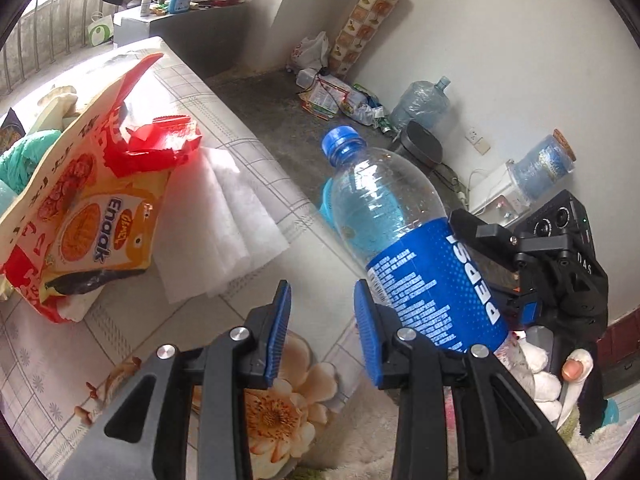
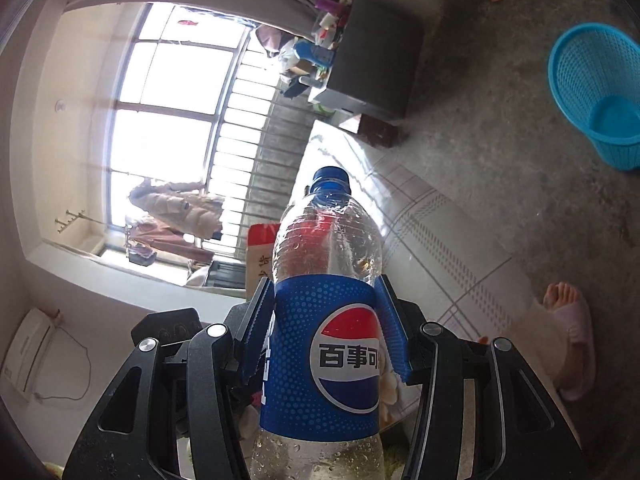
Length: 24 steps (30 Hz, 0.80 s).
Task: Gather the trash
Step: 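Lift the Pepsi bottle with the right tool and carry it toward the wastebasket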
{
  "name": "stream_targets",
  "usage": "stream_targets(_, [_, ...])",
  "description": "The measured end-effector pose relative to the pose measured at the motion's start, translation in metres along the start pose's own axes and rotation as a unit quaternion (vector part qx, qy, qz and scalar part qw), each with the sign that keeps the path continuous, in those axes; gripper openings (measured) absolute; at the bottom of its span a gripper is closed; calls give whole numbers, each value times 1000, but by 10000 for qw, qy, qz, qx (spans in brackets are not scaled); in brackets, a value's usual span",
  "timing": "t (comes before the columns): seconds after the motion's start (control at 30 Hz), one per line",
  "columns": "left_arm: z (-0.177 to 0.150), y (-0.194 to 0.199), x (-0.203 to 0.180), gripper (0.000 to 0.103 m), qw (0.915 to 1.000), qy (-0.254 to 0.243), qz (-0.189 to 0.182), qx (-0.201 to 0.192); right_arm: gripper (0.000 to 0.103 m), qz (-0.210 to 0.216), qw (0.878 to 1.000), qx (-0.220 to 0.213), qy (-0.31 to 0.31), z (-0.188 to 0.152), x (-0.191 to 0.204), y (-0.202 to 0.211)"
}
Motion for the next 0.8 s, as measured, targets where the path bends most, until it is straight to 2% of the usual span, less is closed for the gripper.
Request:
stream_targets(0.13, [-4, 4, 16, 31, 9956, -446, 813, -161, 48, -281, 9996, 54, -80, 8, -16, -11])
stream_targets(0.27, [-4, 9, 20, 32, 9811, -1177, 1501, -340, 48, -585, 9982, 157, 30, 10, -20, -19])
stream_targets(0.43, [-5, -13, 27, 33, 9651, -1708, 1983, -126, 49, -940, 9948, 208, 333, 9, -17, -22])
stream_targets(0.5, [-3, -23, 34, 33, 9647, -1671, 2037, -18, 50, -1027, 9935, 244, 429, 8, -15, -22])
stream_targets(0.7, [4, -37, 53, 33, 9720, -1267, 1980, 79, 54, -1185, 9905, 407, 567, 4, -16, -18])
stream_targets(0.77, [5, -38, 55, 28, 9732, -1216, 1950, 87, 55, -1169, 9906, 471, 524, 1, -18, -17])
stream_targets(0.8, [5, -39, 55, 19, 9740, -1203, 1918, 101, 55, -1162, 9907, 490, 515, 1, -18, -17])
Point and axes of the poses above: each gripper's, at about its wrist camera, not at the fingertips, and y roughly against the way its jaws point, x to its left, z to its top, the point moved 10 cm from there along -y, roughly the way its jaws point, and after that the axes turned 8 degrees about -y, right-handed, at the moved point
